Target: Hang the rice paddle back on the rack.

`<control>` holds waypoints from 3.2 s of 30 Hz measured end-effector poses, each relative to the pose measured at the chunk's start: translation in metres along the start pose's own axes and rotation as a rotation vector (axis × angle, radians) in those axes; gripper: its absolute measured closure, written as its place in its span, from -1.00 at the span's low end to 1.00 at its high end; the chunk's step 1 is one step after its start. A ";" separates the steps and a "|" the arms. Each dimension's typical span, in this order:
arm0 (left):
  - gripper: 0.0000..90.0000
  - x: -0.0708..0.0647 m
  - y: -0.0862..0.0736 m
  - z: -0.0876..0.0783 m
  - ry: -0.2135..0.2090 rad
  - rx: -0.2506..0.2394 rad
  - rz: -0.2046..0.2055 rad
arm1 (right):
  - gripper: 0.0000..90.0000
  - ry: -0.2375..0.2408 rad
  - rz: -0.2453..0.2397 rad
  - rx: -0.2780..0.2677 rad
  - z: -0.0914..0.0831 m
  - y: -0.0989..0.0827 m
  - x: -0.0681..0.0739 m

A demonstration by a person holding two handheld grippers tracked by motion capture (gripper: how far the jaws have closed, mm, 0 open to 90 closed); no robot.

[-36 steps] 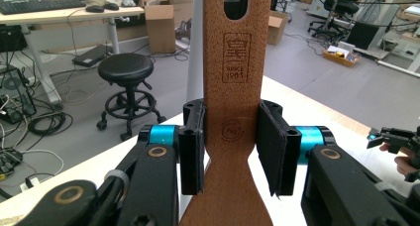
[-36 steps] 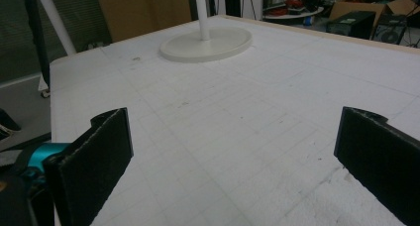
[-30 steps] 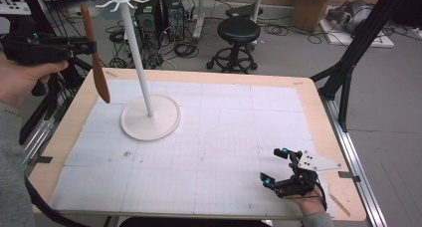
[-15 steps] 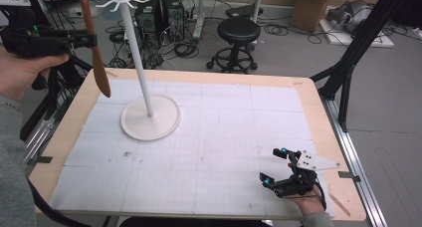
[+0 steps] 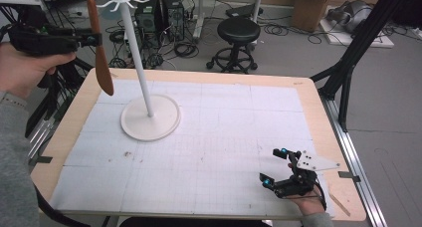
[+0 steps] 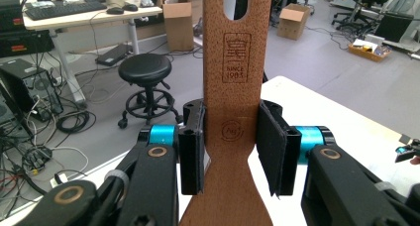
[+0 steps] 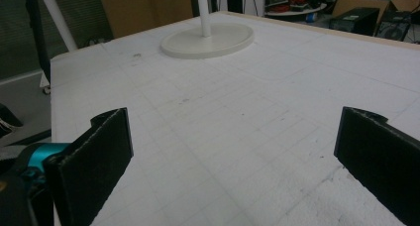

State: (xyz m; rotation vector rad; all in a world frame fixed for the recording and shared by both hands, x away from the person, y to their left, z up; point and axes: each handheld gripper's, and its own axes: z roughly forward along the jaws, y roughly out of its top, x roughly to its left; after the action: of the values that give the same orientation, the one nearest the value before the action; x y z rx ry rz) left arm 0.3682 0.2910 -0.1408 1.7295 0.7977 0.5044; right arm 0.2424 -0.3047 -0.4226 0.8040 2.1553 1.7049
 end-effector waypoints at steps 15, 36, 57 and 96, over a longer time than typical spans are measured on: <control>0.45 0.001 0.003 0.007 0.027 -0.013 -0.008 | -0.99 0.001 0.004 0.009 0.001 -0.001 -0.001; 0.44 -0.002 0.004 0.015 0.040 0.003 0.004 | -0.99 0.006 0.000 0.010 0.001 -0.001 0.000; 0.44 -0.002 -0.001 0.025 0.044 0.022 -0.003 | -0.99 0.001 -0.003 0.011 0.000 -0.001 0.000; -0.96 -0.036 -0.082 -0.001 -0.072 -0.162 0.070 | -0.99 -0.001 -0.011 -0.007 0.003 0.005 0.002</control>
State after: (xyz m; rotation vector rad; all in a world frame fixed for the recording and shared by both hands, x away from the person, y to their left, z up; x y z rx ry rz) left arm 0.3219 0.2791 -0.2164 1.6202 0.6303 0.5363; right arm 0.2434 -0.3007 -0.4187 0.7891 2.1484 1.7051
